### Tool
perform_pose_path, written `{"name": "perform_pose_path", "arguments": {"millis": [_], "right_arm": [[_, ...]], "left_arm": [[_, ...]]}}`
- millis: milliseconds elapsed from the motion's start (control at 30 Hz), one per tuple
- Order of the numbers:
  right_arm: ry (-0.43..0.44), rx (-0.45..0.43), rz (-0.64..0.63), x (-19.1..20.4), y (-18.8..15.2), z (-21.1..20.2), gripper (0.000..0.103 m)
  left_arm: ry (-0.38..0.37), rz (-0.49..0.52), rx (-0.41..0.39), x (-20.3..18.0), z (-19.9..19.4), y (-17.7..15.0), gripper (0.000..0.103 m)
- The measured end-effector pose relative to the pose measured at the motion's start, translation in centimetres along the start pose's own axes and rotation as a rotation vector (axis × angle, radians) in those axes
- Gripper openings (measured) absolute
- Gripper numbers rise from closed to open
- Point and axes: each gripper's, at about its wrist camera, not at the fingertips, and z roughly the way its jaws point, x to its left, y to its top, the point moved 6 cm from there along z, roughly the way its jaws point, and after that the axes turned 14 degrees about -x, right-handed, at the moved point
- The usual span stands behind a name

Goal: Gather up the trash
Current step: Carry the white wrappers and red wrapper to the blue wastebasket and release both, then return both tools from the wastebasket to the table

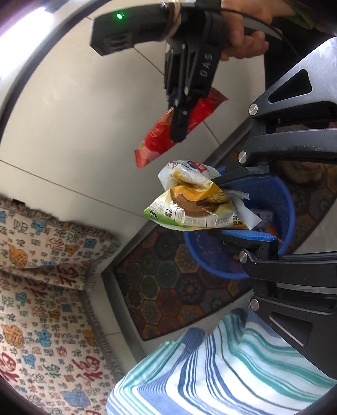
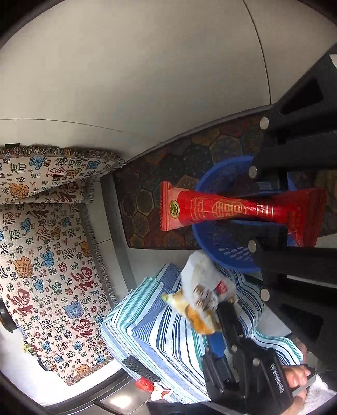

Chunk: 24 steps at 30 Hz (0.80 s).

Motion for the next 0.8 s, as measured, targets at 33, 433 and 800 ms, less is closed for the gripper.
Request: {"name": "perform_pose_path", "arguments": {"millis": [33,433,800], "right_arm": [[-0.001,-0.002,0.0,0.1,0.1,0.1,0.015],[-0.002,-0.042,0.032,-0.7,1.1,0.1,0.027],[0.019,-0.113,0.02,0.4,2.6,-1.3,0.043]], "left_arm": [[0.001,0.001,0.004,0.0,0.3,-0.2,0.029],[0.019,0.029,0.007,0.1,4.0,-0.7,0.076],[0.069,-0.05,-0.09,3.0,-2.5,1.6,0.082]]}}
